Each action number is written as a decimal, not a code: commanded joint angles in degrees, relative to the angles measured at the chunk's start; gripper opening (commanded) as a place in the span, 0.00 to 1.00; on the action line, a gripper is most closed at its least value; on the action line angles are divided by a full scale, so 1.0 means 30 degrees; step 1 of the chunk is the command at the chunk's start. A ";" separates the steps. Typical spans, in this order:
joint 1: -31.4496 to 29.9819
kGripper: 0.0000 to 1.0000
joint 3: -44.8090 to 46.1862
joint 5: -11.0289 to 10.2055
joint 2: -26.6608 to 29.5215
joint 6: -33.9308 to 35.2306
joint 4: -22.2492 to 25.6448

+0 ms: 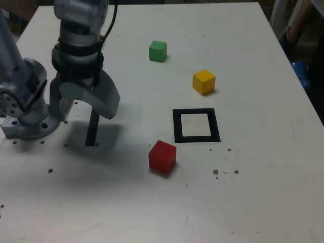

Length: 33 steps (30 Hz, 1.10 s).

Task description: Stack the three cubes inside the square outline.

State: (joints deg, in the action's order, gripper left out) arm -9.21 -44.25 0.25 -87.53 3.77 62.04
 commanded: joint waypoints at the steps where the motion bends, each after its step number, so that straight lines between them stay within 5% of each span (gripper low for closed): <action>1: -0.0035 0.99 0.0039 0.0011 -0.0032 0.0030 -0.0027; 23: -0.0087 0.99 -0.0740 -0.0085 -0.0251 -0.1063 0.0311; 33: -0.1789 0.99 -0.2812 -0.0177 -0.1400 -0.1334 0.1192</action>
State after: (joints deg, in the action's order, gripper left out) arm -13.78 -51.60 -0.05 -90.93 -0.10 64.87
